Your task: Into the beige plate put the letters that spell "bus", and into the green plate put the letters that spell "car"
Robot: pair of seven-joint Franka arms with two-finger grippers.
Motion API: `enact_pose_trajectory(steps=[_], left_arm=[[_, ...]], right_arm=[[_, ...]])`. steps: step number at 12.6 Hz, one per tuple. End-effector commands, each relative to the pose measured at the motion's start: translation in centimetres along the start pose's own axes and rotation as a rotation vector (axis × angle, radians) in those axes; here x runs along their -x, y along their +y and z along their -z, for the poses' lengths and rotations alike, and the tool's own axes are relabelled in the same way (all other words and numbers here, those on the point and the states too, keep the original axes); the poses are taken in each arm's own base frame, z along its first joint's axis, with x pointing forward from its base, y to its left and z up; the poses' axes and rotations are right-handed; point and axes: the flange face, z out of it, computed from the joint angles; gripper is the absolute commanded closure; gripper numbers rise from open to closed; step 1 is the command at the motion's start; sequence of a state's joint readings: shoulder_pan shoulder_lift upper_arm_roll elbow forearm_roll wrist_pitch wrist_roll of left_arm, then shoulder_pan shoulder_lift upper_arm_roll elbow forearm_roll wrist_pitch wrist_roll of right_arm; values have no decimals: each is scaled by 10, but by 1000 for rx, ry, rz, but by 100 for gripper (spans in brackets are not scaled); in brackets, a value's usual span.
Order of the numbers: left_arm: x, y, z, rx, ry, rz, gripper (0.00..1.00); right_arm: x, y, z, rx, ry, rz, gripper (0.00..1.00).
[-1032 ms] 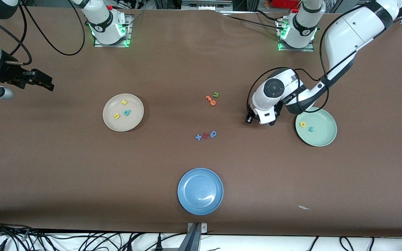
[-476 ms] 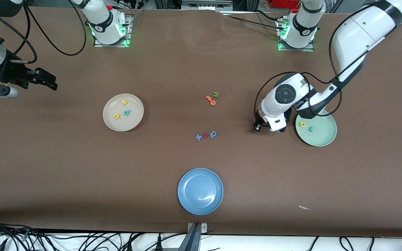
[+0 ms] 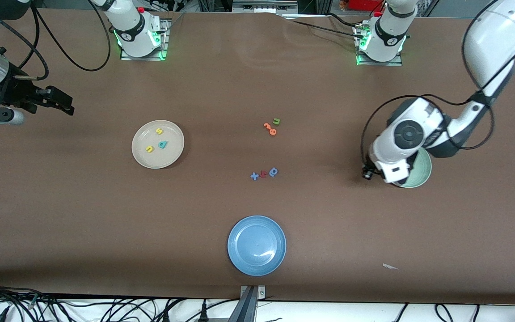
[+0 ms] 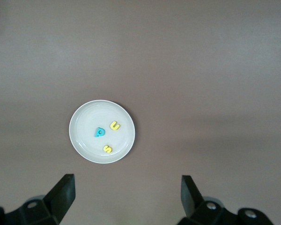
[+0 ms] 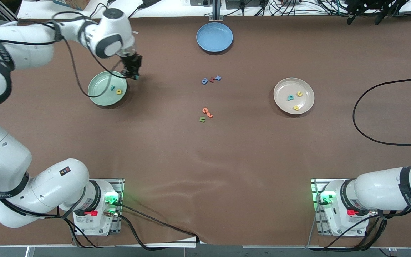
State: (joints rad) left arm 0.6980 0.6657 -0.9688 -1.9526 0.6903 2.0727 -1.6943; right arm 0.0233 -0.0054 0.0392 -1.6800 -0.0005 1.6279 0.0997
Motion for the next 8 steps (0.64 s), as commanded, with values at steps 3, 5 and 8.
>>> enact_pose_trajectory(steps=[3, 5, 8], left_arm=[[-88, -67, -18, -131, -75, -190, 90], [-107, -80, -30, -128, -115, -219, 78], [-120, -76, -12, -100, -90, -212, 16]], right_arm=[[3, -2, 7, 18, 7, 21, 0], [3, -2, 7, 18, 7, 21, 0], [3, -2, 7, 18, 7, 21, 0]])
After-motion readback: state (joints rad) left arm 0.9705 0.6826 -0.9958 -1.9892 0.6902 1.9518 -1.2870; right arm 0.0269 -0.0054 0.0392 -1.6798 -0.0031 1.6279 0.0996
